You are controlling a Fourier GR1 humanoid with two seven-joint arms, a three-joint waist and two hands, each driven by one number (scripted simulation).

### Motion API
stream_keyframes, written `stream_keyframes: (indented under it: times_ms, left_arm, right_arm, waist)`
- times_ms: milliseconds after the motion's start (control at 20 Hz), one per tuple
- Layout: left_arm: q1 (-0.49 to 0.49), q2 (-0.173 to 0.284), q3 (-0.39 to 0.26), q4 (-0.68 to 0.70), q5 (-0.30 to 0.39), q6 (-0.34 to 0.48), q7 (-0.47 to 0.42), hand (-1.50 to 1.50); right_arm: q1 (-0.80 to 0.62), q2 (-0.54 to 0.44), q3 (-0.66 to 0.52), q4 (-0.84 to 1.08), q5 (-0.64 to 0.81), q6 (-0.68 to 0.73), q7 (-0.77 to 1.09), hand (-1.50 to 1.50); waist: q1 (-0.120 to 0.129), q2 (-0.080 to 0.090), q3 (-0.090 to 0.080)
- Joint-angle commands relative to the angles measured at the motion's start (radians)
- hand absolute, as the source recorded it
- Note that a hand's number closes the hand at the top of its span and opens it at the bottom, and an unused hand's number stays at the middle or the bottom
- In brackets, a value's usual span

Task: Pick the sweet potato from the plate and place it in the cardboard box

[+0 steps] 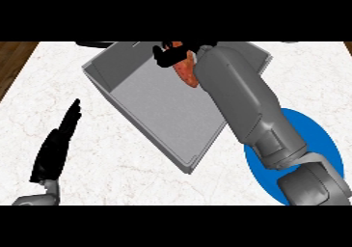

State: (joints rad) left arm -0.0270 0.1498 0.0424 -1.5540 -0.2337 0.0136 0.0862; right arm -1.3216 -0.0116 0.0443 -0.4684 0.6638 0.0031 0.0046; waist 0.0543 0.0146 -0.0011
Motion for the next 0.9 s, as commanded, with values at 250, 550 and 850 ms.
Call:
stream_keyframes:
  times_ms: [250, 550, 850]
  left_arm:
    - [-0.07, -0.006, -0.004, 0.054, -0.014, 0.004, -0.013, 0.0]
    - [-0.079, -0.012, -0.017, 0.039, -0.016, -0.002, -0.003, 0.0]
    - [-0.068, -0.001, 0.008, 0.04, -0.002, -0.003, -0.004, 0.0]
  right_arm:
    - [-0.014, 0.011, 0.013, 0.212, -0.084, -0.126, -0.047, -1.5]
    - [-0.021, 0.012, -0.078, 0.211, -0.21, -0.205, -0.111, -1.5]
    - [-0.036, 0.012, -0.253, 0.165, -0.365, -0.304, -0.159, -1.5]
  waist:
    - [0.032, 0.014, 0.0]
    - [0.046, 0.019, 0.001]
    - [0.019, 0.014, 0.001]
